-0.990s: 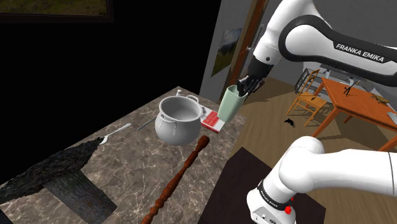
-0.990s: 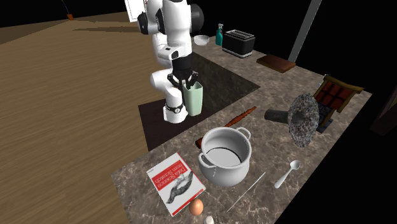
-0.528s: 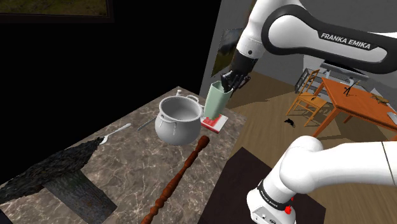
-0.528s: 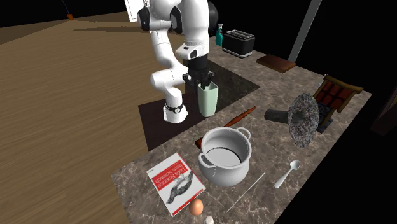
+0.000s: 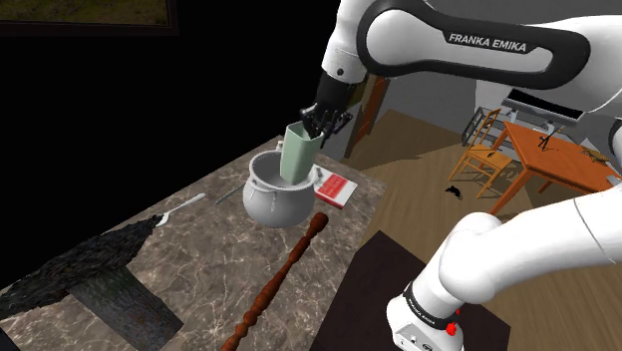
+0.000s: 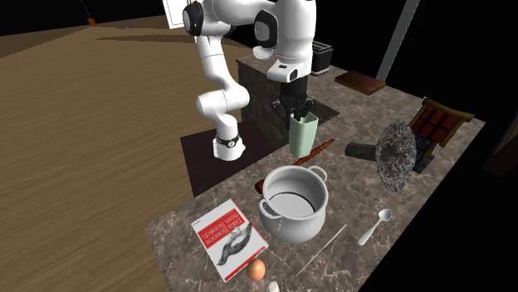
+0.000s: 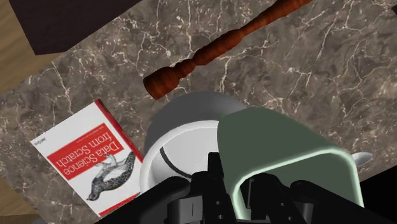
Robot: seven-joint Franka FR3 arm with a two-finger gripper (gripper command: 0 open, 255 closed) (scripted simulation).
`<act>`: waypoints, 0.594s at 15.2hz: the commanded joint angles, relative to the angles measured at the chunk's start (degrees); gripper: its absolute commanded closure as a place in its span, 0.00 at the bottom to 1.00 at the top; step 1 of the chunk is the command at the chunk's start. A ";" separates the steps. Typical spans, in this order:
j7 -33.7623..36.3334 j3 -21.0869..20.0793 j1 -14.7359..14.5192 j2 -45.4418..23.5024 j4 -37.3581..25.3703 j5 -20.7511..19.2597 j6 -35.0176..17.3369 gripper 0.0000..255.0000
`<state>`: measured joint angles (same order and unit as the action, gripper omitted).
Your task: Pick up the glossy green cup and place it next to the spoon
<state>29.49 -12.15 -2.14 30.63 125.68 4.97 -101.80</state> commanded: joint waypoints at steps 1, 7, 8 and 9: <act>2.37 -2.03 -0.25 -3.49 -2.95 0.07 -0.69 1.00; 9.30 -7.55 -0.56 -15.63 -14.19 -2.09 -1.53 1.00; 10.53 -8.42 -0.67 -17.80 -16.33 -2.75 -1.46 1.00; 11.78 -9.29 -0.82 -20.01 -18.56 -3.50 -1.32 1.00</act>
<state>39.79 -20.43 -2.79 12.98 109.34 2.16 -103.07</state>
